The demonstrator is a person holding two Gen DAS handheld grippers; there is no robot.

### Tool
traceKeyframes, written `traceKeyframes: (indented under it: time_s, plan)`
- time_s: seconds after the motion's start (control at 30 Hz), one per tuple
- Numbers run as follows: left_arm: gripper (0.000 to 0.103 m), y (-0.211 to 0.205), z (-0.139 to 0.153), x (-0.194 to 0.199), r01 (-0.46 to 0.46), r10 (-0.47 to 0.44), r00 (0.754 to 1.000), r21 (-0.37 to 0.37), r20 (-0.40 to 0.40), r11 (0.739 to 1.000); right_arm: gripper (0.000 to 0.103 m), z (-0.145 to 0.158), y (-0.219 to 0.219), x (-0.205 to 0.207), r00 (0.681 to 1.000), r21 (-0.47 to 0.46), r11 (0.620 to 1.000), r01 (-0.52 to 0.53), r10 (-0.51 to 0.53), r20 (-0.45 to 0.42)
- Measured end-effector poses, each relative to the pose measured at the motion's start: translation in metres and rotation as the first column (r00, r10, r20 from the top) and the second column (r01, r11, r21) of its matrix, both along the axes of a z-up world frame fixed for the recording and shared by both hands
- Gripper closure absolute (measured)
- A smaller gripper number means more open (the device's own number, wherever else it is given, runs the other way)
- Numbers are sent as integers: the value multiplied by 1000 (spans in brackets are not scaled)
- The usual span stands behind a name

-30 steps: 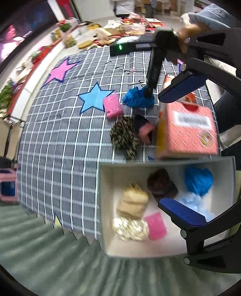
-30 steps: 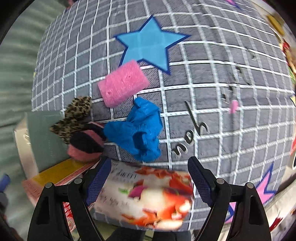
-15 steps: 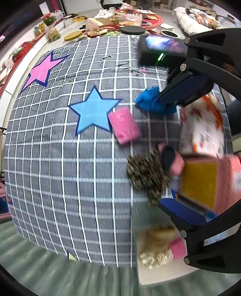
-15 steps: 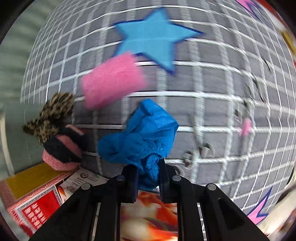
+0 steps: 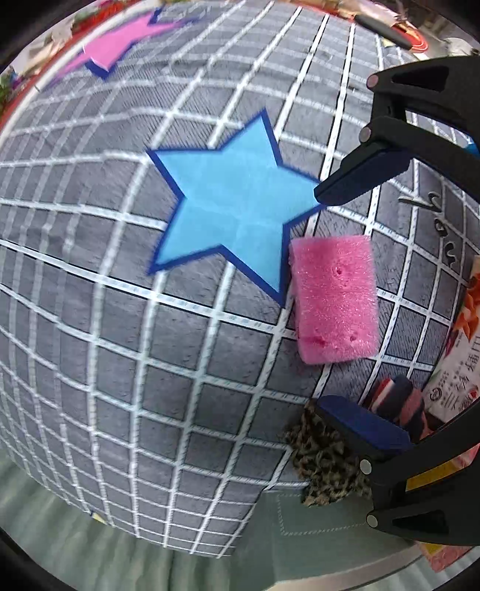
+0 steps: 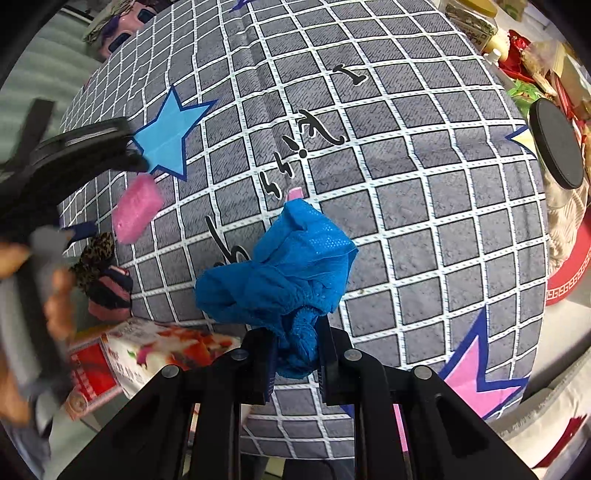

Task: Organize soft objects
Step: 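Grasp the pink foam block with the left tool while the right tool grasps the blue cloth, then lift the pink foam block and blue cloth toward the white box with both tools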

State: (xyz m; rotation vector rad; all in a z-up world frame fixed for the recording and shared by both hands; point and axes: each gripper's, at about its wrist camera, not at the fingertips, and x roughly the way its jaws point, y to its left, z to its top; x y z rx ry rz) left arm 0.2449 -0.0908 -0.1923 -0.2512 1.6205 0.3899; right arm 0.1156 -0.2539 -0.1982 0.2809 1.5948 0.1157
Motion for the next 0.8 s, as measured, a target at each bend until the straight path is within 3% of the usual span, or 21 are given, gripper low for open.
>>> traceKeyframes:
  time_s: [0.13, 0.33, 0.5, 0.53, 0.6, 0.63, 0.8]
  plan:
    - [0, -4, -19, -6, -12, 12, 998, 10, -61, 1000, 85, 3, -4, -5, 1000, 27, 999, -21, 21, -13]
    - [0, -8, -16, -2, 11, -11, 1000, 7, -24, 1000, 85, 4, 2, -5, 999, 55, 998, -33, 33, -4]
    - [0, 8, -29, -2, -102, 87, 990, -144, -108, 984, 85, 11, 0, -8, 1000, 66, 998, -17, 17, 0]
    - [2, 7, -28, 0, -84, 67, 991, -139, -119, 987, 85, 12, 0, -9, 1000, 67, 998, -15, 15, 2]
    - [15, 0, -20, 3, -34, 23, 996, -137, -86, 990, 85, 20, -6, -11, 1000, 70, 998, -12, 11, 6]
    - [30, -5, -15, 5, 1, -10, 998, -130, -67, 992, 85, 23, -8, -12, 1000, 72, 997, -7, 6, 9]
    - [30, -41, 15, 7, 205, -205, 979, -105, 19, 973, 85, 31, -17, -21, 999, 73, 997, 26, -27, 17]
